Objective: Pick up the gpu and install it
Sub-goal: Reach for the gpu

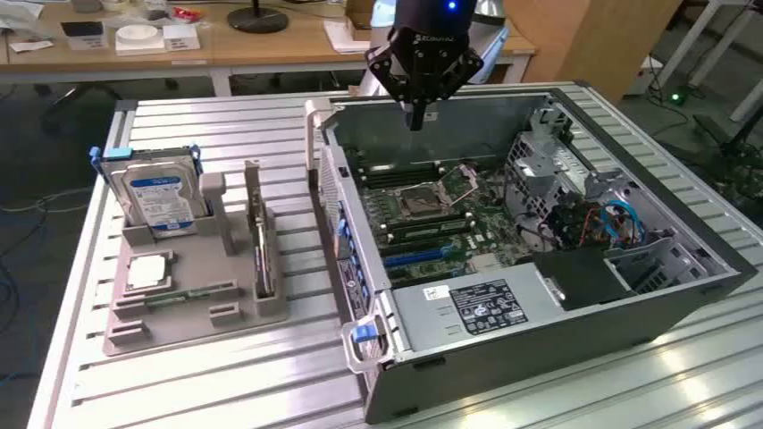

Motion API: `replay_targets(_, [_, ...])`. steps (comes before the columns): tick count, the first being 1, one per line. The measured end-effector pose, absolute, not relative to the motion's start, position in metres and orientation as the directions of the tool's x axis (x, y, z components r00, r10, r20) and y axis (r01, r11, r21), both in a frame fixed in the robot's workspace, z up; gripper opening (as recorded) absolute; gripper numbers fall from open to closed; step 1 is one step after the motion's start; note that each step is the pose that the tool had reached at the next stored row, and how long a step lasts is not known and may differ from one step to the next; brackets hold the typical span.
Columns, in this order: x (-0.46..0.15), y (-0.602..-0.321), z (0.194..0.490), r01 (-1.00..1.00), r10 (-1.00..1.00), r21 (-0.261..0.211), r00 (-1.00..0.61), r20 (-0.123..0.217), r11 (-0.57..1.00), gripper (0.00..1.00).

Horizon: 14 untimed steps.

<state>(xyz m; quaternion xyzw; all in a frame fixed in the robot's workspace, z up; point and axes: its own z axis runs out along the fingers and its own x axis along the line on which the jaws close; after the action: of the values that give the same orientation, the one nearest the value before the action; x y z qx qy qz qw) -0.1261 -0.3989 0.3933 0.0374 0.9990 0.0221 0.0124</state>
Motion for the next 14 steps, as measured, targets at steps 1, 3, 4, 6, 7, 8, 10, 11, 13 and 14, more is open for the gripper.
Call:
replay_targets(1, [-0.127,-0.399,0.393,0.074,0.075,0.045,-0.997,-0.023,0.996,0.11])
replay_targets(3, [-0.128,-0.399,0.393,0.074,0.075,0.045,-0.997,-0.023,0.996,0.11])
replay_targets(4, [-0.129,-0.399,0.393,0.074,0.075,0.045,-0.997,-0.023,0.996,0.11])
replay_targets(6, [-0.131,-0.399,0.393,0.074,0.075,0.045,-0.997,-0.023,0.996,0.11])
replay_targets(7, [-0.132,-0.399,0.393,0.074,0.075,0.045,-0.997,-0.023,0.996,0.11])
replay_targets(8, [-0.133,-0.399,0.393,0.074,0.075,0.045,-0.997,-0.023,0.996,0.11])
replay_targets(10, [-0.136,-0.399,0.393,0.074,0.075,0.045,-0.997,-0.023,0.996,0.11])
replay_targets(11, [-0.138,-0.399,0.393,0.074,0.075,0.045,-0.997,-0.023,0.996,0.11])
replay_targets(13, [-0.140,-0.399,0.393,0.074,0.075,0.045,-0.997,-0.023,0.996,0.11])
replay_targets(14, [-0.142,-0.399,0.393,0.074,0.075,0.045,-0.997,-0.023,0.996,0.11])
